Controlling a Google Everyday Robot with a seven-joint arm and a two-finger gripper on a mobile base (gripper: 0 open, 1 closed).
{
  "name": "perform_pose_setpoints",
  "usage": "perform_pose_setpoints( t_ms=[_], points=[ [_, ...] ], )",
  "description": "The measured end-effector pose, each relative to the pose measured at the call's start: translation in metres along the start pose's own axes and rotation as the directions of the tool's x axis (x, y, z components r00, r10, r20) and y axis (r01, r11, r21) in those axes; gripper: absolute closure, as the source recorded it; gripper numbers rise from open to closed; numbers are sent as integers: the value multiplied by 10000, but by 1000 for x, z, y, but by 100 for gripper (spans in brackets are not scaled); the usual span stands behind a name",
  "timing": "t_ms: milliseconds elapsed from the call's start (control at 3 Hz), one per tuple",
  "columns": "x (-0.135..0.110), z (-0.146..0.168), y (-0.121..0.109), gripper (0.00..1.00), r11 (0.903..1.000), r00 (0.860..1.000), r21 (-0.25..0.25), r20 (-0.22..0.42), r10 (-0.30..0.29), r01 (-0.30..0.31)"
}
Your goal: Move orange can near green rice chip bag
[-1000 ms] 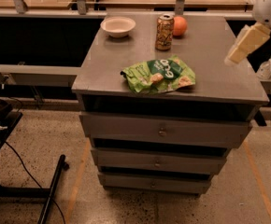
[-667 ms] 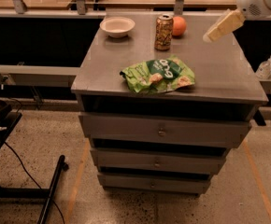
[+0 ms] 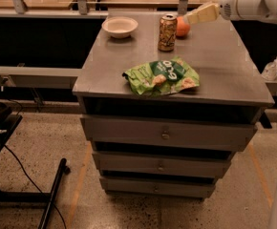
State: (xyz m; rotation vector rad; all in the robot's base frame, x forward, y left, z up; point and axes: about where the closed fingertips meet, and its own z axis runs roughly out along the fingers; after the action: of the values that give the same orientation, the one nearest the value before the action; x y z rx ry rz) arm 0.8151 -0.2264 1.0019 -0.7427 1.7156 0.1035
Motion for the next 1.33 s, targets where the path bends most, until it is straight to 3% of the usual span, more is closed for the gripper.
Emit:
perform_pose_setpoints(
  t_ms=[333,667,1000,1333],
  points=[
    [11,21,-8,0,9781,9792,634,564,1947,-1981],
    [26,45,1,0,9411,9389,382,931,3313,-3358],
    [26,45,2,0,9411,9389,380,931,3313,-3359],
    [26,51,20,0,9442,9397,-419,926,3292,-3266]
  ],
)
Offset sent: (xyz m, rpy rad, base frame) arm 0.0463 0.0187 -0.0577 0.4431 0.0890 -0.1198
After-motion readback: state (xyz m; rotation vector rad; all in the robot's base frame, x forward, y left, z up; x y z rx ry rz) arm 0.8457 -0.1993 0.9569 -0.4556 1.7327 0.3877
